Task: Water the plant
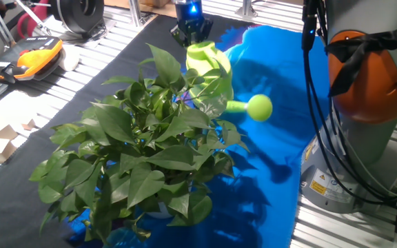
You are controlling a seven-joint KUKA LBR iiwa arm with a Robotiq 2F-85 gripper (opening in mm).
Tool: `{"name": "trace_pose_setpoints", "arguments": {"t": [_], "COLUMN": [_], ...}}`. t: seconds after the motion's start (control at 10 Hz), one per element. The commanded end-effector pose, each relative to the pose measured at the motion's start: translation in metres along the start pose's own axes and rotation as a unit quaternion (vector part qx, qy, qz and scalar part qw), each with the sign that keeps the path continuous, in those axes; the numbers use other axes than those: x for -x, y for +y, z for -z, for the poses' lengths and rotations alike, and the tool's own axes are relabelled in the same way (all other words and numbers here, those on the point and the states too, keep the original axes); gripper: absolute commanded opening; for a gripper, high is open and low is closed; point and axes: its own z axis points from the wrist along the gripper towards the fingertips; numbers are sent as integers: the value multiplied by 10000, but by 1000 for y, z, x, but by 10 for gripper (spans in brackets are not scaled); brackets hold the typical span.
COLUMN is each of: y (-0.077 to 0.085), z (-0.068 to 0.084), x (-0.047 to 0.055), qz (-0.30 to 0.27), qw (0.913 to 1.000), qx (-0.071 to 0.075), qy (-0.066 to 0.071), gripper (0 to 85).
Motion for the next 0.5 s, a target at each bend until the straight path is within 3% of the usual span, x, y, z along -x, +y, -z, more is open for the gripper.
{"name": "trace_pose_setpoints", "arguments": {"t": [0.0, 0.4], "y": [0, 5], "z": [-4, -24], "x": [-1, -2], "qz": [-4, -65], "qw": [10000, 9999], "qx": [18, 93], "qy": [-9, -3], "gripper": [0, 0]}}
